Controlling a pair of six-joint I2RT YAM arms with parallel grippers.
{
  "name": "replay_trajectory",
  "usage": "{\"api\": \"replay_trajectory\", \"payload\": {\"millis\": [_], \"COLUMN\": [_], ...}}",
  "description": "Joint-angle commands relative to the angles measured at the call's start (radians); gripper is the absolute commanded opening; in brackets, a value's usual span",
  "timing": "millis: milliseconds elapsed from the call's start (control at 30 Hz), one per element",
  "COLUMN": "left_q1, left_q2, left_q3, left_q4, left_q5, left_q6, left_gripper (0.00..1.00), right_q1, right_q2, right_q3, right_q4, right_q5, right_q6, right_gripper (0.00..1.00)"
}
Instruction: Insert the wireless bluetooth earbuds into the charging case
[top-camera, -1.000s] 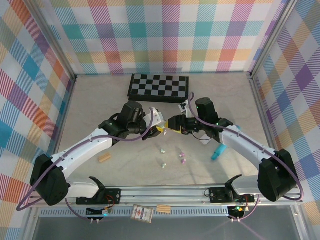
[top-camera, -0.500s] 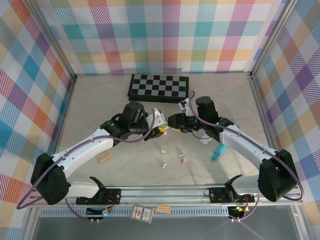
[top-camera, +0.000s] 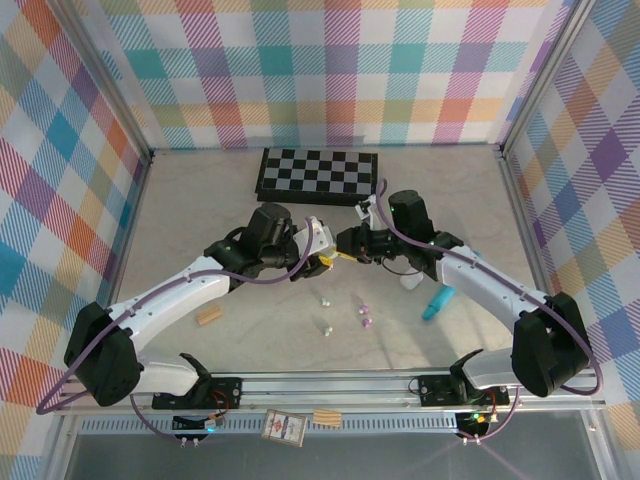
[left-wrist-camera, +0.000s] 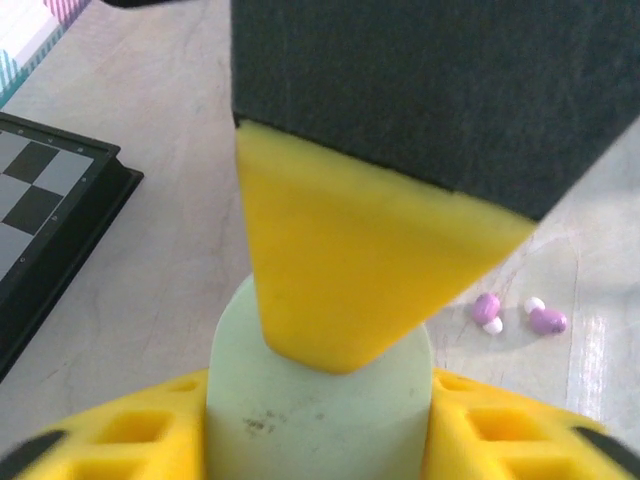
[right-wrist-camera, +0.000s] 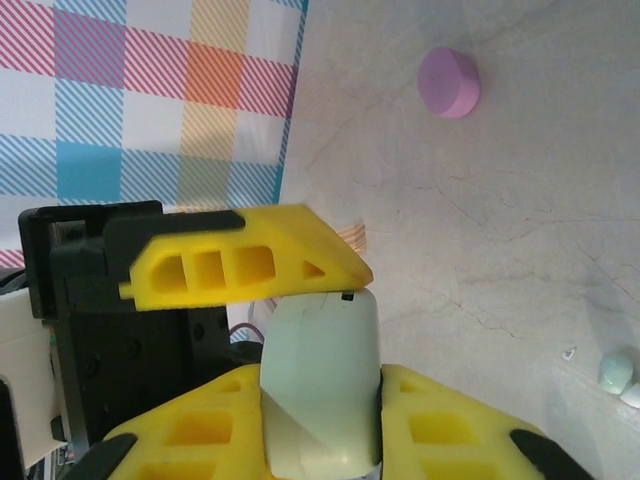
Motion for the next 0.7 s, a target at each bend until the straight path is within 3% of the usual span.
{"api": "replay_trajectory", "payload": {"millis": [0,133,200,400,533,667], "left_q1": [-0.019,-0.019,-0.018,-0.018,-0.018,-0.014], "left_q2": [-0.034,-0.081,-0.108,-0.108,-0.078,-0.048], "left_q3": [-0.032,-0.092,-0.140,-0.213,-0.193,-0.211], "left_q4": [0.180,0.336,0.452,0.718,0.788,0.960], "left_q5": [-0.004,-0.007,-0.005,0.057,0.140,0.159], "left_q6": [-0.058,-0.154,-0.210,-0.341,-0.380,-0.477], "left_gripper": [0.64,0.84,0.89,0.92,0.94,0.94], "right_q1": [-0.021,-0.091,-0.121,-0.201,-0.224,-0.226], "right_q2": [-0.021,-0.065,-0.095,-0.149,-0.181,-0.218], "right_q3": [0.016,-0.050,-0.073,-0.144,-0.180,-0.212], "right_q4": [0.010,0.190,0.245,0.526,0.651,0.746], "right_q5": [-0.045,-0.126,-0.153,-0.260,-0.266,-0.259], "right_q6": [0.044,0.203,0.261,0.519,0.661,0.755], "right_gripper": [0.20,0.16,0.16,0.14,0.09,0.09]}}
